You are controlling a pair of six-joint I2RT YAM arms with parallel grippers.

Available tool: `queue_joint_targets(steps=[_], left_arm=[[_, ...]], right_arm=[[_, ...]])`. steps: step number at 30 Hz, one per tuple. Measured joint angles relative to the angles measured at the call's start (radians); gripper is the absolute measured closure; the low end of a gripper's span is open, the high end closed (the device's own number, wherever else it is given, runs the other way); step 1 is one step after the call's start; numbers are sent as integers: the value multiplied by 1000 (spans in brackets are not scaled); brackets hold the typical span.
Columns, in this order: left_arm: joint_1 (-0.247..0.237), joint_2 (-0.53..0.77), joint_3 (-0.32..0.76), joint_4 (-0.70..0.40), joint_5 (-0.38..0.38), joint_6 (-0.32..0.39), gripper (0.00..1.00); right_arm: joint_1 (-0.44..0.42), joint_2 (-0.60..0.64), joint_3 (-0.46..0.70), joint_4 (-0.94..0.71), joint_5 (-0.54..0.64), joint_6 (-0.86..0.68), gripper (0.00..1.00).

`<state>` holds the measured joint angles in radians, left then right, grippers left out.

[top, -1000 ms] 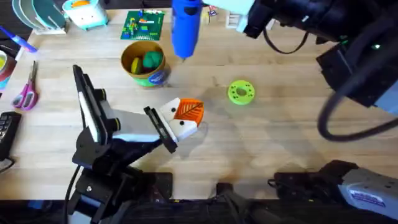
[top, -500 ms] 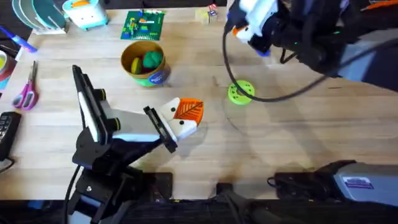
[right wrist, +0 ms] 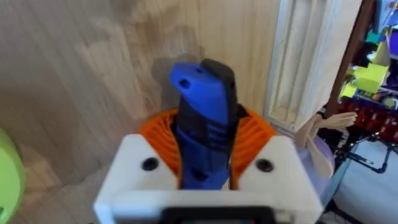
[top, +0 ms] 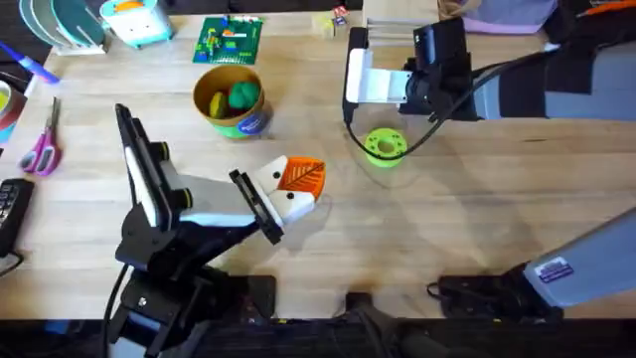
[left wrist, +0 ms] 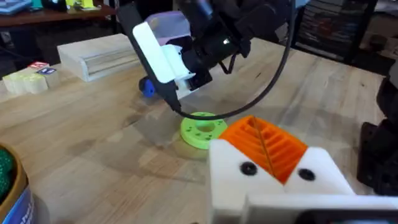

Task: Pick up the gripper from the table and insert it into the empty holder that is missing its gripper. Then pick up a screw, insert it into the mounting hole, and use the screwdriver to tighten it. Finally, clean up the table by picking up the vegetable and placing it into the bucket.

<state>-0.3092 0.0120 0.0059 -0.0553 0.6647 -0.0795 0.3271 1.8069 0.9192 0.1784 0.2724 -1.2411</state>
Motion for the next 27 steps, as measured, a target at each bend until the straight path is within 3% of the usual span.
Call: queue_joint_targets(steps=[5,6,15,17,22,23,27], left_arm=[[0,0,0,0,0,0,993],[0,0,0,0,0,0,993],[0,0,0,1,-3,0,981],[0,0,0,0,-4,3,829],[0,0,0,1,-3,2,64],[0,0,0,1,-4,1,23],[0,0,0,1,-4,1,10]], right_arm=[[2,-3,30,-21,15,-13,139],[1,-6,41,-26,18,-17,42],[5,-16,49,-69,30,21,8],[10,-25,48,-82,30,65,7],[23,-82,37,-111,31,245,7],[24,-104,37,-112,35,287,7],[24,-225,37,-109,49,444,7]])
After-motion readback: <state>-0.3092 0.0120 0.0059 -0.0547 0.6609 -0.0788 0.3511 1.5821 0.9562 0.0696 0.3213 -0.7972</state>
